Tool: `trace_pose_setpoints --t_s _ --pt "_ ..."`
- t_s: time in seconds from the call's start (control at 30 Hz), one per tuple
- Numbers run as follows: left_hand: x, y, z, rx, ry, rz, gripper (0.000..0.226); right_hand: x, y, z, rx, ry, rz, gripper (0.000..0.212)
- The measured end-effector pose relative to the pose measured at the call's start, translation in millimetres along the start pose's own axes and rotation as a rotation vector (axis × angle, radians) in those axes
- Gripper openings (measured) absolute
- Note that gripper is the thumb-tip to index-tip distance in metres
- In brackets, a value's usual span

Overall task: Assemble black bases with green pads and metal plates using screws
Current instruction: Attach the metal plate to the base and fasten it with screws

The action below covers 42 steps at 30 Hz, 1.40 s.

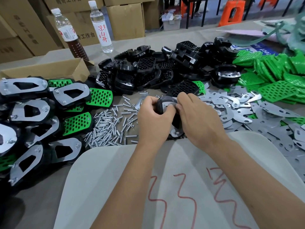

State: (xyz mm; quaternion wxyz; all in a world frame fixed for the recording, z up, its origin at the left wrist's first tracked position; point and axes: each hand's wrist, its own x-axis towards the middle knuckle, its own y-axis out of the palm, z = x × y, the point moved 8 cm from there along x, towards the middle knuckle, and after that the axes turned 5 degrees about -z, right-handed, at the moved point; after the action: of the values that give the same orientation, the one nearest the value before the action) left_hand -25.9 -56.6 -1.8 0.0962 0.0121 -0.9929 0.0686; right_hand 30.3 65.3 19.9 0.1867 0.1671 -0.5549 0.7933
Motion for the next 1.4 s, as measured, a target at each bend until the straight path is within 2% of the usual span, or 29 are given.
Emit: trace_pose_setpoints --t_s 0.17,0.5,0.73,0.8,0.87,0.93,1.0,1.1,1.23,1.4 --pt "0 0 1 0.040 -0.010 0.023 0.022 0 0 1 -0.045 -0.029 -0.029 0.018" --pt "-3 1 -3 0.055 0.007 0.009 0.022 1 0 -5 -0.147 0.061 -0.031 0.027" --pt "3 -5 6 -0.058 -0.050 -0.033 0.010 2 -3 -18 0.063 0.144 -0.108 0.032" --pt "10 -13 15 -0.168 -0.127 -0.119 0.012 0 0 -22 0.037 0.148 -0.062 0.027" --pt "16 -20 28 -0.314 -0.256 -0.177 0.008 -1 7 -22 -0.063 0.127 0.059 0.024" --pt "17 -20 40 -0.452 -0.414 -0.165 0.011 -2 16 -18 -0.179 0.091 0.205 0.035" --pt "14 -17 44 -0.519 -0.527 -0.123 0.018 -1 20 -14 -0.217 0.057 0.262 0.036" --pt "13 -14 41 -0.524 -0.530 -0.095 0.023 -1 19 -10 -0.164 0.028 0.267 0.026" --pt "12 -11 38 -0.479 -0.472 -0.071 0.018 -3 13 -12 -0.051 0.065 0.134 0.018" --pt "14 -15 37 -0.413 -0.394 -0.098 0.025 -2 -15 -30 0.401 0.205 -0.274 0.014"
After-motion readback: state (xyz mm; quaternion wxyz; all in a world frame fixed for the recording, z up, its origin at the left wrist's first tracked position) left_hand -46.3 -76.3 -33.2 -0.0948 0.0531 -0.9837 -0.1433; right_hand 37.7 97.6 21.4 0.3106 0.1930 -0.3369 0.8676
